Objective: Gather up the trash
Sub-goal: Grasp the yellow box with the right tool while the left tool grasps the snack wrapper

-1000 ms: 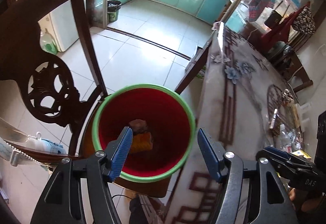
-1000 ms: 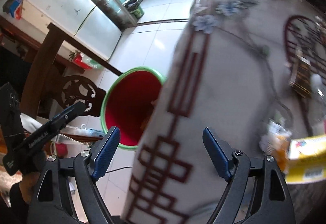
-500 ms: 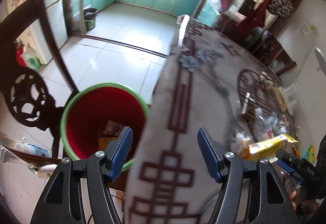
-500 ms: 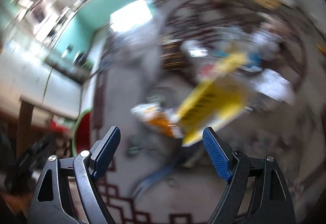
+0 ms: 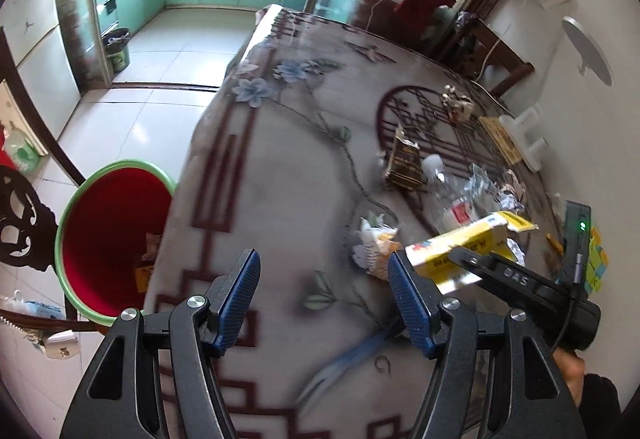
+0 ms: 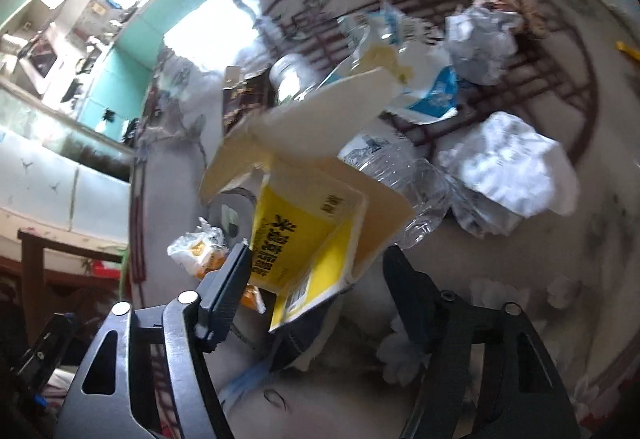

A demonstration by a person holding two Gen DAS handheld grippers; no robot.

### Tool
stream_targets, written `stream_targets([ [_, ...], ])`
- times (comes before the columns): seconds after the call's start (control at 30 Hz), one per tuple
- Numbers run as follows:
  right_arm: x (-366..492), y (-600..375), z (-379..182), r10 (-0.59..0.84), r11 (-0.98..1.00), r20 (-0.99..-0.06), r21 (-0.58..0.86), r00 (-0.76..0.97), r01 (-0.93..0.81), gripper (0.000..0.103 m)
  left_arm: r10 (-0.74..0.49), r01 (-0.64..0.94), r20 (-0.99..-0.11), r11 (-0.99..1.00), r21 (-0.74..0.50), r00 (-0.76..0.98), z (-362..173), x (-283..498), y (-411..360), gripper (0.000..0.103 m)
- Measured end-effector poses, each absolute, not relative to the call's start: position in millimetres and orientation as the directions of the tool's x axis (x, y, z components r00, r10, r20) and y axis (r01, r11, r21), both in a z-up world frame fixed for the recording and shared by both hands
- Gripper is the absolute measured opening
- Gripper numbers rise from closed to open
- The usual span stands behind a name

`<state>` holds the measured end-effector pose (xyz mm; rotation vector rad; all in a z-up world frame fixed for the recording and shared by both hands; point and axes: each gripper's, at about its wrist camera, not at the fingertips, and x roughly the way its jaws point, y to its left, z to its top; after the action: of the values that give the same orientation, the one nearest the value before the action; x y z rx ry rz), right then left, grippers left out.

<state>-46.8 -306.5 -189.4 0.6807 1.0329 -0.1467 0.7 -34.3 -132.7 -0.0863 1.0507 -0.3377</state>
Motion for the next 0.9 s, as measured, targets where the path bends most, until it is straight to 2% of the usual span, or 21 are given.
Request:
stream_targets([
  [0.03,-48,-307,-187,0.206,0.796,-0.824,0.455,0.528,0.399,0.047,-0.313,0.233,-0.837,0.945,-0.229,0.448,-133,0,-37,0.066],
  [0.07,-46,-305,-185,0.209,0.811,-0.821,0.449,0.531,0.375,0.046,-0.311,0.233,-0.840,0.946,-0.227,0.445,-134,-1,-40,0.066],
  [0.13,-45,-302,-180,0.210,0.833,-0.814,0.439,0.542,0.336,0.036,-0.307,0.228,-0.844,0.947,-0.225,0.440,-136,-1,-45,0.066],
  [0.23,-45,-305,-176,0.250,0.835,-0.796,0.465,0.552,0.293,0.029,-0.305,0.219,-0.853,0.948,-0.230,0.423,-143,4,-52,0.066],
  [0.6,-82,-338,-124,0.206,0.886,-0.746,0.417,0.634,0.203,0.028,-0.318,0.218,-0.886,0.942,-0.255,0.337,-193,34,-108,0.066],
  [0.83,-86,-354,-122,0.176,0.903,-0.759,0.378,0.627,0.204,0.029,-0.292,0.197,-0.913,0.950,-0.242,0.286,-233,45,-140,0.065],
  [0.87,-87,-355,-122,0.175,0.904,-0.761,0.376,0.625,0.204,0.029,-0.291,0.193,-0.913,0.951,-0.242,0.285,-236,45,-141,0.064],
  [0.9,-88,-355,-122,0.175,0.905,-0.763,0.374,0.622,0.204,0.029,-0.291,0.191,-0.913,0.951,-0.243,0.286,-238,44,-142,0.055],
])
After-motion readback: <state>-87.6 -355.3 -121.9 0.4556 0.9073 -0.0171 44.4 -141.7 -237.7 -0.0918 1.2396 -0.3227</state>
